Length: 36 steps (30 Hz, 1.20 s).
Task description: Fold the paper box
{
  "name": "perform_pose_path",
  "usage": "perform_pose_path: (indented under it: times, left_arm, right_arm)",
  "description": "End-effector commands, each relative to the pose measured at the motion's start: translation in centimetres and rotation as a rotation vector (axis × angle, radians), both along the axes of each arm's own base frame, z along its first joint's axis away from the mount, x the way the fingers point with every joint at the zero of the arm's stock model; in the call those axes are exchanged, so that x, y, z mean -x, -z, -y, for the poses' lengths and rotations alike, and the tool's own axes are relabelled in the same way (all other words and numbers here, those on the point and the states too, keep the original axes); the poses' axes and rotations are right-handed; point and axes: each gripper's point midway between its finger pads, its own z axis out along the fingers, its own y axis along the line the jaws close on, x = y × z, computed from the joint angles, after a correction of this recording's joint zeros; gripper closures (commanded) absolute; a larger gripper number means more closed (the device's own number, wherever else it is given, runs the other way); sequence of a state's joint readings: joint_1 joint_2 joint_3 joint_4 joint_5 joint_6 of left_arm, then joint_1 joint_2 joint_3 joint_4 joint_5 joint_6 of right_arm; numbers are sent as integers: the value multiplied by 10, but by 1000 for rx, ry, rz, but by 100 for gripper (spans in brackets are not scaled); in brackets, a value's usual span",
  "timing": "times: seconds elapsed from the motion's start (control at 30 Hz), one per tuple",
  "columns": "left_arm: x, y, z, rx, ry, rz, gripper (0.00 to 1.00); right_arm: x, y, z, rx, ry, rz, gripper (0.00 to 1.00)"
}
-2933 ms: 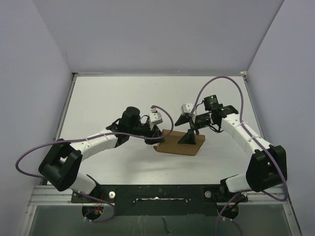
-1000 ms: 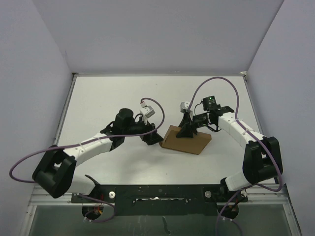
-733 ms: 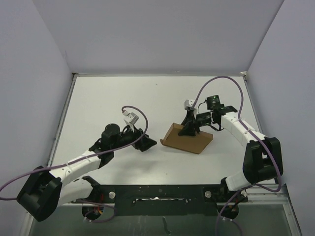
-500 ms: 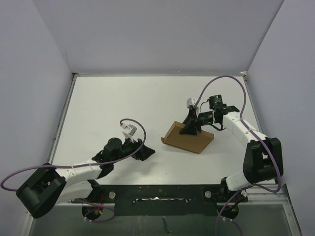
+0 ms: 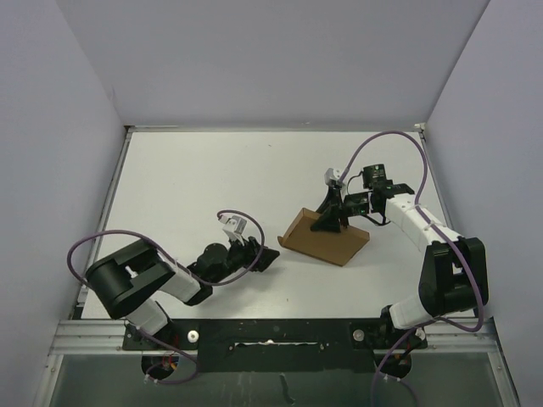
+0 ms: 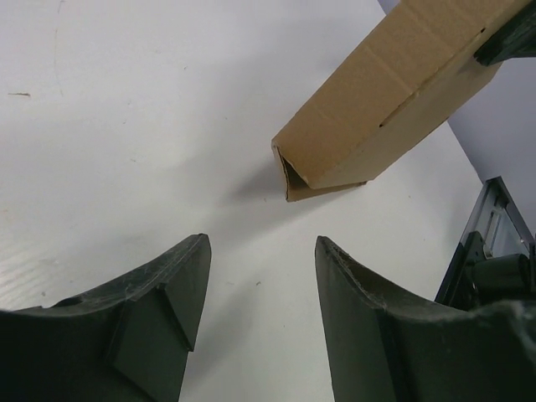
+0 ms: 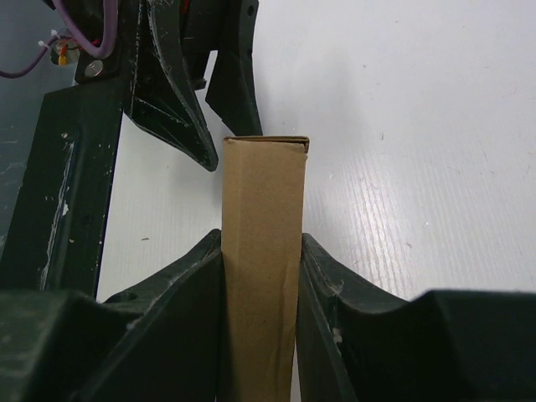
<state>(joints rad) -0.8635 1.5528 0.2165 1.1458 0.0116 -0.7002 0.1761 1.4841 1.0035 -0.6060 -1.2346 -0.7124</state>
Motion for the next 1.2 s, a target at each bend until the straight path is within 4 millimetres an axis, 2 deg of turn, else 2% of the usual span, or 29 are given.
perform_pose_path:
  times: [0.0,0.3,0.57,0.67,0.97,1.17]
  left_arm:
    - [-14,-51,20,183,-12,134,49]
    - [-11,-38,24,175,-25,138,53]
    - [-4,-31,4,110,-50,153,58]
    - [-3,-35,4,113,-45,149,62]
    - [-5,-49,-1,2,-45,170,61]
    - [-10,-60,0,20,-67,167,64]
  right_arm:
    - [0,-15,-3,-55,-17,28,79]
    - [-1,-15,-2,-59,-12,24,80]
    - [-2,-15,0,-62,-6,22,80]
    - [-3,-16,1,-63,-2,20,80]
    - [-3,-16,2,-71,2,18,80]
    - [-2,-15,2,-71,2,14,80]
